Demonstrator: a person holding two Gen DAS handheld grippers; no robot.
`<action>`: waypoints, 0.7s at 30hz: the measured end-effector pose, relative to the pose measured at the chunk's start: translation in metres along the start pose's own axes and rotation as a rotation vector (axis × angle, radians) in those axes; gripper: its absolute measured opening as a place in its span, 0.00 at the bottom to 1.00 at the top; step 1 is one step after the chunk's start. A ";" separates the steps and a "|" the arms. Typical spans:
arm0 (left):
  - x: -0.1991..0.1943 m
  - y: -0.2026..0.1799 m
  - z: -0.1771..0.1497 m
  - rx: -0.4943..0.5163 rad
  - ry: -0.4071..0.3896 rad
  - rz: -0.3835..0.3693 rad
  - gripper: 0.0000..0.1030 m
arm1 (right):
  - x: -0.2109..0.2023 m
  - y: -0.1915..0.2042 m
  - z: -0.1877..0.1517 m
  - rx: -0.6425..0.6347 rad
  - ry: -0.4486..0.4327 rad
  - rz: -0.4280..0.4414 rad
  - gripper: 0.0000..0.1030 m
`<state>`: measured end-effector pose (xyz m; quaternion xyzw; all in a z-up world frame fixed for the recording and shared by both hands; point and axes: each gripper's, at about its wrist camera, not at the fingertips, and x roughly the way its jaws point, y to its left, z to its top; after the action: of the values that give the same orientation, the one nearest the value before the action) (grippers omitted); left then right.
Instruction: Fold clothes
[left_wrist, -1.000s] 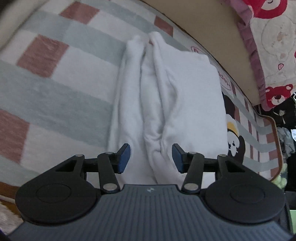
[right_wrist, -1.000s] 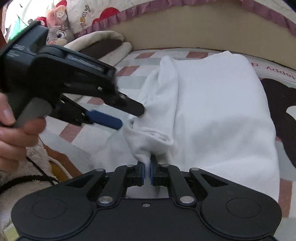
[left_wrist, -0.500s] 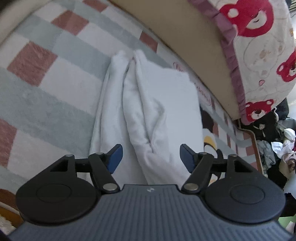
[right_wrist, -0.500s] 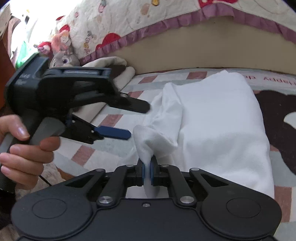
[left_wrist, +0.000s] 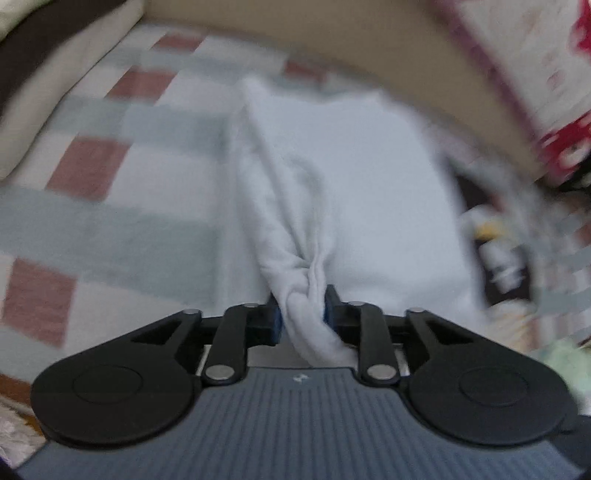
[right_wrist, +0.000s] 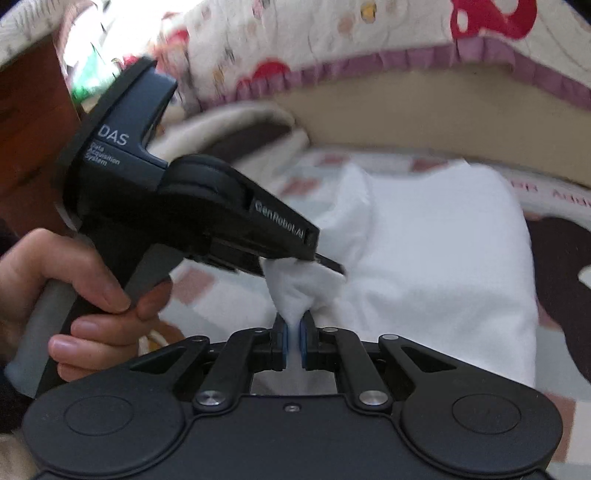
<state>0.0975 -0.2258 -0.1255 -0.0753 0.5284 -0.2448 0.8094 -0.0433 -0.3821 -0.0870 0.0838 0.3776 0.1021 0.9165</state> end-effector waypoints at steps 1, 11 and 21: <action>0.004 0.006 0.000 -0.033 0.012 0.001 0.27 | -0.002 -0.002 0.000 0.007 0.017 -0.012 0.09; -0.039 -0.022 -0.008 0.152 -0.144 0.059 0.34 | -0.037 -0.079 -0.025 0.416 0.123 -0.104 0.49; -0.041 -0.034 -0.018 0.277 -0.107 0.279 0.64 | -0.041 -0.093 -0.040 0.479 0.260 -0.213 0.52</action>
<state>0.0577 -0.2340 -0.0867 0.0978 0.4513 -0.1960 0.8651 -0.0888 -0.4791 -0.1088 0.2438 0.5118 -0.0767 0.8202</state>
